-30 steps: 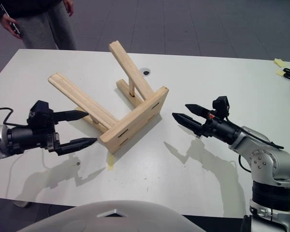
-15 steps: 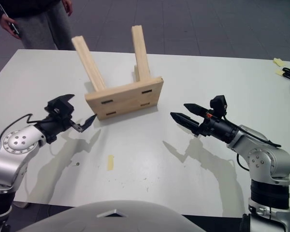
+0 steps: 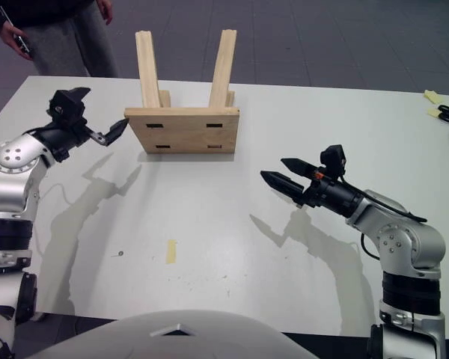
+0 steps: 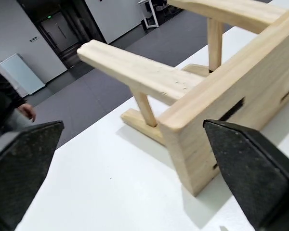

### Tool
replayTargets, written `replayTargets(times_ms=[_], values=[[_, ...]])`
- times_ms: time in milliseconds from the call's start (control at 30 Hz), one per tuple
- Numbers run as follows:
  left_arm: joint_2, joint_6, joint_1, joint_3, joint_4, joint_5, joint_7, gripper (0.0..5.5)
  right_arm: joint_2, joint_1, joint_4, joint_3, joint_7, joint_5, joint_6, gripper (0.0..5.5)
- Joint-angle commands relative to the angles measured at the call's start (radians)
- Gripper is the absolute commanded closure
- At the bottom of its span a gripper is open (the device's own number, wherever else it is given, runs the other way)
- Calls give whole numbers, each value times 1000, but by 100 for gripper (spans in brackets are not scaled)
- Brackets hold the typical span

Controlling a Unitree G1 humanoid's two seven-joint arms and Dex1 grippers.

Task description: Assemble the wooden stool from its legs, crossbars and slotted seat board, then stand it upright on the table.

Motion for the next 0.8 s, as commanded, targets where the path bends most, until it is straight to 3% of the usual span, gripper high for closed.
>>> replayTargets(times_ms=[33,300,500,800], values=[[-27,-63,-117,-83,159,49,-117,12,3,-10,5,7,1,-10,-6,10],[-60,-229,-363,-170,584,169,-261,12,11,-35,27,25,5,-20,-10,10],[-39,-281,-373,-216,662,199,-437,110,15,-43,47,25,4,-32,-19,10],[-101,-275,-379,-161,648,156,-421,266,42,-24,31,26,-21,-40,-27,10]])
